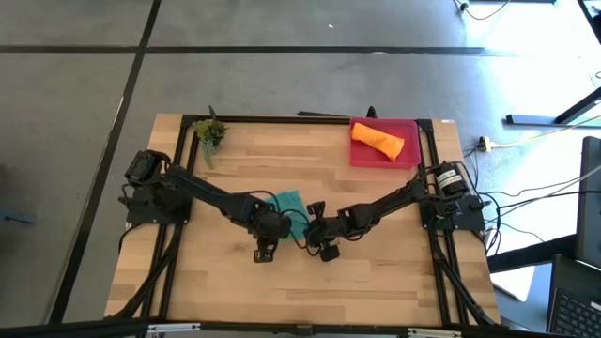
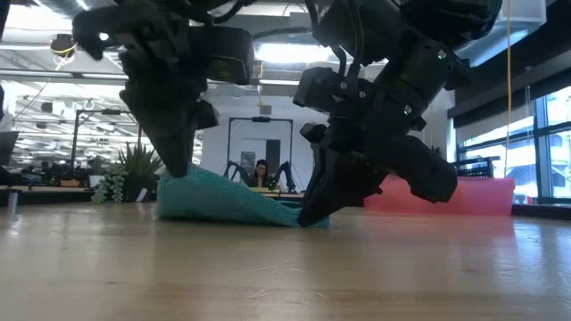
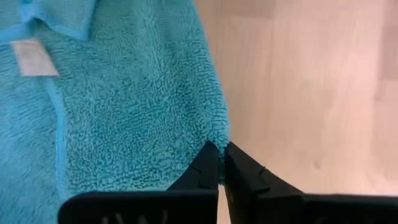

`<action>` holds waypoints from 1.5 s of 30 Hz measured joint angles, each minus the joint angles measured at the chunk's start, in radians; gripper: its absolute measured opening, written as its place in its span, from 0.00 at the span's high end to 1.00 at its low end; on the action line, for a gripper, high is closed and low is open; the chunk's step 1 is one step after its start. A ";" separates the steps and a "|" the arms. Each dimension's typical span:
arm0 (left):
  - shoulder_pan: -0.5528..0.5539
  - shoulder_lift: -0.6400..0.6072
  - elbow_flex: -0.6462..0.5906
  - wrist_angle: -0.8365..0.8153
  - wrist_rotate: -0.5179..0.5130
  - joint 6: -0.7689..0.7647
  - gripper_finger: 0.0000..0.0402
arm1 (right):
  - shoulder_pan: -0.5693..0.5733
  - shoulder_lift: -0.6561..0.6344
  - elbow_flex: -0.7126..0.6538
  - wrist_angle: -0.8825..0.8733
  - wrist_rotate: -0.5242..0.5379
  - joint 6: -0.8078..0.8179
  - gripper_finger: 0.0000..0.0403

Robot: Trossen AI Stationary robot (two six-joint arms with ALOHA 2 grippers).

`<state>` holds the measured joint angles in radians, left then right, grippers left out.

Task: Roll microfiber towels into tight, uniform cylinder then place into a basket
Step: Roll the folded blue microfiber towel

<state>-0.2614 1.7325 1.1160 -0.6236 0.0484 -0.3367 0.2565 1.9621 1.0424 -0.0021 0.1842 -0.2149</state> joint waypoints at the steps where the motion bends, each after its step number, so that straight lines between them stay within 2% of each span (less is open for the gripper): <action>1: 0.006 0.000 0.001 -0.002 0.027 -0.002 1.00 | 0.000 0.000 0.000 0.000 -0.001 0.000 0.99; 4: 0.022 0.000 -0.002 -0.011 0.056 -0.002 1.00 | 0.000 0.000 0.000 0.000 -0.003 -0.001 0.99; 18: 0.133 0.000 -0.004 -0.026 0.047 0.031 1.00 | 0.000 0.000 0.000 -0.001 -0.004 -0.002 0.99; 28: 0.202 0.018 -0.004 -0.027 -0.035 -0.021 1.00 | 0.000 0.000 0.000 -0.002 -0.004 -0.002 0.99; 36: 0.214 0.087 -0.004 -0.009 -0.070 -0.028 1.00 | 0.000 0.000 0.000 -0.003 -0.005 -0.002 0.99; 45: 0.213 0.110 0.000 -0.009 -0.075 -0.028 1.00 | 0.001 0.002 0.017 -0.032 -0.004 -0.003 0.99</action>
<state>-0.0486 1.8428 1.1156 -0.6327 -0.0261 -0.3644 0.2573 1.9636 1.0597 -0.0345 0.1798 -0.2176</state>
